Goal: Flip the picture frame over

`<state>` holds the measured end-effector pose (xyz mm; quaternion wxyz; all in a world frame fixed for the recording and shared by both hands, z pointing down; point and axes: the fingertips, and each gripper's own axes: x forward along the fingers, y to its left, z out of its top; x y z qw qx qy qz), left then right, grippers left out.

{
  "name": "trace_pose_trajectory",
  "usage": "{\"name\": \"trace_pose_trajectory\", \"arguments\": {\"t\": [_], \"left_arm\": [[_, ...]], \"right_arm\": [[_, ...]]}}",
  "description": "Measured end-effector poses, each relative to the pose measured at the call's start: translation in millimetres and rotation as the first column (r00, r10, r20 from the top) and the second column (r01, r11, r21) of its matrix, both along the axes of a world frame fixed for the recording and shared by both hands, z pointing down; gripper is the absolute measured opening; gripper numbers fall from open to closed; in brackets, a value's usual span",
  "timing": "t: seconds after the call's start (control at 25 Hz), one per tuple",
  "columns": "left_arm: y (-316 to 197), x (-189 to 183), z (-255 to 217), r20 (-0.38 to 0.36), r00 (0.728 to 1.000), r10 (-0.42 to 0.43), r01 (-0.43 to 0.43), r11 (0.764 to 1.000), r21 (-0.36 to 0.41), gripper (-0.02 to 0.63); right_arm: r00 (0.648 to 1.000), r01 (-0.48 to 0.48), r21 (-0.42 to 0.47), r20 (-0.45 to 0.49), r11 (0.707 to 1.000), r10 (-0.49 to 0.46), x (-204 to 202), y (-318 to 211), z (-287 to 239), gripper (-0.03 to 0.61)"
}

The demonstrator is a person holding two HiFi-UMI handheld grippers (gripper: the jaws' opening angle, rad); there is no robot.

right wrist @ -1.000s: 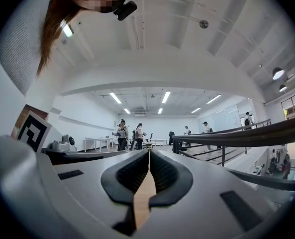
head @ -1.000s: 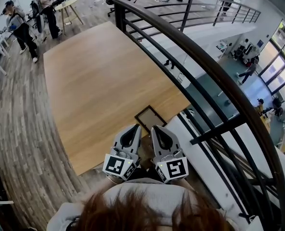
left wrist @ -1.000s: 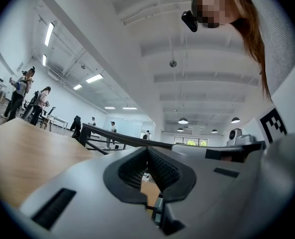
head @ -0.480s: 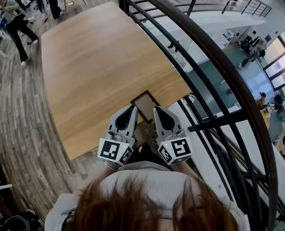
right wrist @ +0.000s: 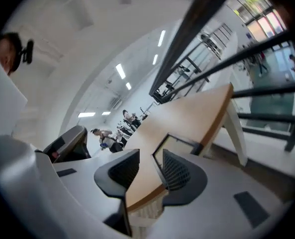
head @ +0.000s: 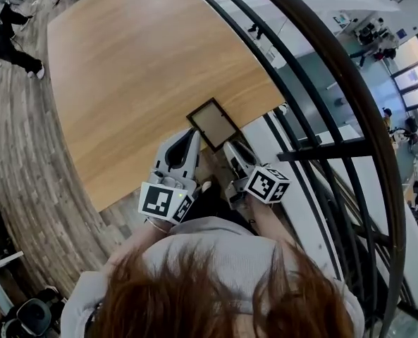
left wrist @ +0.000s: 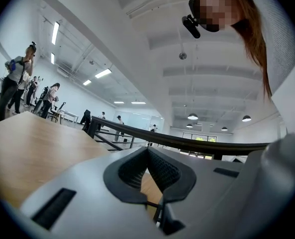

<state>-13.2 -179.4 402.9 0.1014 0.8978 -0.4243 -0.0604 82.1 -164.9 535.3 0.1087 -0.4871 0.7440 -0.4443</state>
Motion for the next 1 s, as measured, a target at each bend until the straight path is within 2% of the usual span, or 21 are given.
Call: {"name": "trace_pose_trajectory", "arguments": {"t": [0.16,0.24,0.32,0.36,0.64,0.72,0.8,0.84,0.88,1.0], "left_arm": [[2.1,-4.4,5.8,0.024,1.000,-0.013,0.014,1.000,-0.015,0.006],[4.0,-7.4,7.5,0.035,0.999,-0.022,0.023,1.000,-0.019,0.006],[6.9,-11.8,7.7,0.044,0.999,-0.029,0.030,0.999,-0.020,0.006],[8.1,-14.1,8.0,0.049,0.998,-0.032,0.033,0.999,-0.021,0.006],[5.1,-25.3,13.7,0.066,0.996,-0.054,0.056,0.998,-0.031,0.006],[6.0,-28.5,12.2,0.068,0.996,-0.059,0.061,0.998,-0.029,0.006],[5.5,-32.4,11.6,0.068,0.996,-0.066,0.068,0.997,-0.027,0.006],[4.8,-34.1,11.3,0.068,0.995,-0.069,0.071,0.997,-0.027,0.006],[4.1,-35.4,11.0,0.067,0.995,-0.073,0.074,0.997,-0.025,0.006],[2.5,-36.4,10.5,0.066,0.995,-0.078,0.080,0.997,-0.022,0.006]], "right_arm": [[0.980,-0.056,-0.121,0.183,0.991,0.078,8.2,2.0,38.5,0.182],[0.944,-0.073,-0.174,0.307,0.982,0.125,9.2,2.1,55.5,0.241],[0.896,-0.091,-0.211,0.409,0.973,0.173,8.9,2.0,67.4,0.252],[0.884,-0.095,-0.223,0.430,0.970,0.185,8.0,1.6,72.0,0.252],[0.875,-0.036,-0.265,0.457,0.964,0.158,-10.3,-15.4,100.2,0.250],[0.876,-0.025,-0.262,0.459,0.965,0.147,-13.4,-16.8,102.0,0.249],[0.861,-0.031,-0.238,0.487,0.971,0.146,-13.3,-20.1,100.2,0.247],[0.851,-0.035,-0.220,0.505,0.975,0.145,-12.7,-21.7,98.2,0.236],[0.842,-0.040,-0.206,0.520,0.978,0.145,-11.8,-22.6,96.2,0.161],[0.822,-0.058,-0.192,0.547,0.980,0.156,-9.2,-21.5,92.0,0.106]]}}
